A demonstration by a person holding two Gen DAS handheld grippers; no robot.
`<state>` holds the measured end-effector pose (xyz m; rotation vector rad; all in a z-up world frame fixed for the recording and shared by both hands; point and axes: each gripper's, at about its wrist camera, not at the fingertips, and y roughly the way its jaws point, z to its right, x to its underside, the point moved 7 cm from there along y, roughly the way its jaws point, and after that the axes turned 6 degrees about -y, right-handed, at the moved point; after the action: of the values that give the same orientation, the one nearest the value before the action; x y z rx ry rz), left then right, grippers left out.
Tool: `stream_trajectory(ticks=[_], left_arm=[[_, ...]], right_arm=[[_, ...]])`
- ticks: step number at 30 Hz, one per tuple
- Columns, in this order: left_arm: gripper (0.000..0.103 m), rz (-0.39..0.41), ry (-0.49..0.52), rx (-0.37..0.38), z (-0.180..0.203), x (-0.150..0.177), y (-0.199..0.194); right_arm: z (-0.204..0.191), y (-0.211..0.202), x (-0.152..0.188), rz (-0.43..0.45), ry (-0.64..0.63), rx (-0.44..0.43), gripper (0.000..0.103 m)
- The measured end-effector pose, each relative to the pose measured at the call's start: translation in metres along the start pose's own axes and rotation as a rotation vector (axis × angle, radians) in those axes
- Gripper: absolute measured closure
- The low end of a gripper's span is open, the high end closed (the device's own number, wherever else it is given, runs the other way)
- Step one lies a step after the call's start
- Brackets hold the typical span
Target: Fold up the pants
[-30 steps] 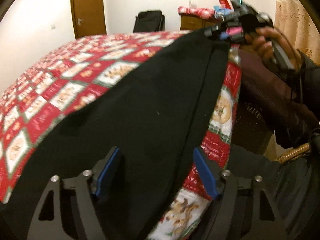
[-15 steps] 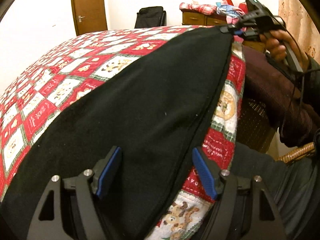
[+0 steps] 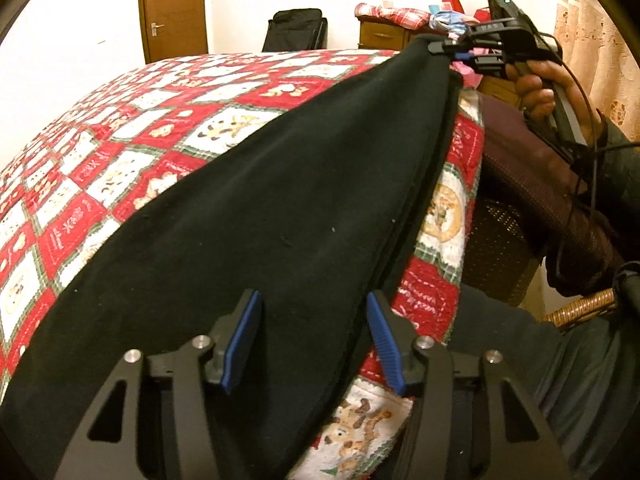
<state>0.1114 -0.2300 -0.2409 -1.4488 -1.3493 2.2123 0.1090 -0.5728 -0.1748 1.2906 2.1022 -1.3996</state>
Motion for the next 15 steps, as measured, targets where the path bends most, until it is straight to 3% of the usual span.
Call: stream_trajectory(ticks=[2,6,9,11,12,15], left_arm=[[0.046,0.005,-0.008,0.014,0.000,0.001,-0.001],[0.046,0.004,-0.031,0.050,-0.001,0.003,-0.001],[0.046,-0.007,-0.034,0.059,0.000,0.001,0.000],[0.046,-0.007,-0.040,0.064,0.000,0.000,0.000],[0.046,-0.004,-0.045,0.072,0.001,-0.001,0.000],[0.046,0.004,-0.046,0.082,0.003,-0.003,-0.001]], right_arm=[[0.017,0.001,0.010,-0.045,0.031,0.054,0.092],[0.024,-0.013,0.019,-0.047,0.053,0.022,0.085],[0.024,-0.032,0.010,0.000,0.018,0.123,0.051],[0.027,-0.045,-0.004,0.063,0.007,0.173,0.049],[0.025,-0.048,-0.014,0.083,0.000,0.158,0.049],[0.015,-0.031,-0.036,0.033,-0.039,0.082,0.049]])
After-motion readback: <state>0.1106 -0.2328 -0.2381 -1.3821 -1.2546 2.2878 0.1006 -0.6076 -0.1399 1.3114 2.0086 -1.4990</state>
